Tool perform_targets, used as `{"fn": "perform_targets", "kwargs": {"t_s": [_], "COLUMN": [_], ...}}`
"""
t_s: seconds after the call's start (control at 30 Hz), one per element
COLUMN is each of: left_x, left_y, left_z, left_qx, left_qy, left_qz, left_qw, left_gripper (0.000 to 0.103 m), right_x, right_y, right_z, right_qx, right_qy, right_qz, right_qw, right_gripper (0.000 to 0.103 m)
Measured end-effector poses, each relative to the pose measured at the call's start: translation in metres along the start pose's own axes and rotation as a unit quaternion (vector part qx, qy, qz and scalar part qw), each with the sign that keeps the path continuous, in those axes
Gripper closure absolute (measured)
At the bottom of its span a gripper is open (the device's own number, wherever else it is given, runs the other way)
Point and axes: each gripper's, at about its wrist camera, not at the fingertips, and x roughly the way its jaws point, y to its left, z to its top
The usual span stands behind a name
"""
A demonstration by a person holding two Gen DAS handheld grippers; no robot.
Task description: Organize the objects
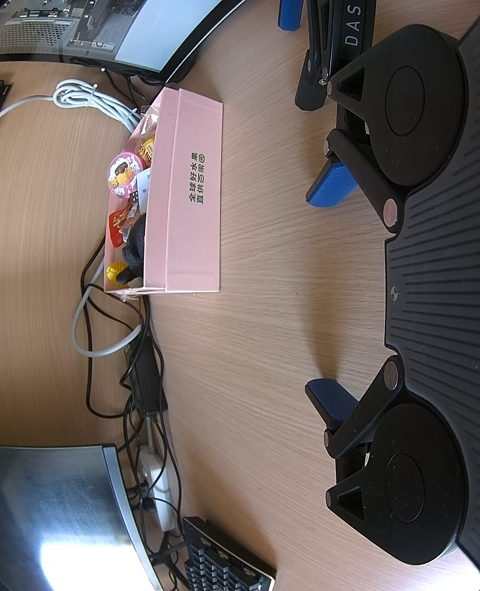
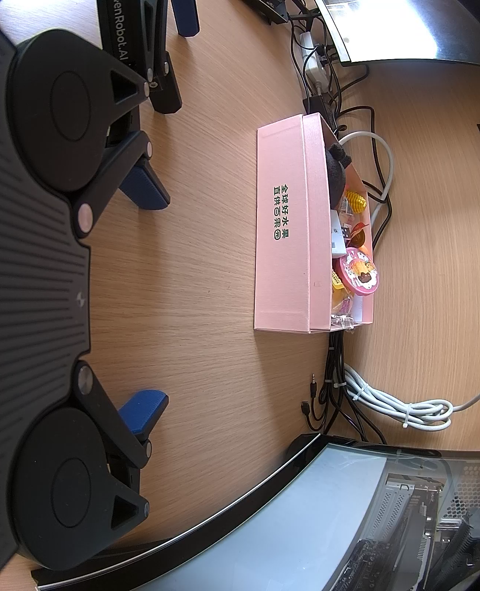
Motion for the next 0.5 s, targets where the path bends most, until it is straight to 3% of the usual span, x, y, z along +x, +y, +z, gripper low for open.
{"fn": "perform_targets", "kwargs": {"t_s": [0.5], "left_x": [0.0015], "left_y": [-0.0021], "left_z": [0.0013], "left_qx": [-0.002], "left_qy": [0.003], "left_qz": [0.002], "left_qw": [1.0000], "left_gripper": [0.001], "right_x": [-0.0003], "right_y": [0.0000], "right_z": [0.0003], "right_qx": [0.000], "right_qy": [0.000], "right_qz": [0.000], "right_qw": [1.000], "right_gripper": [0.000]}}
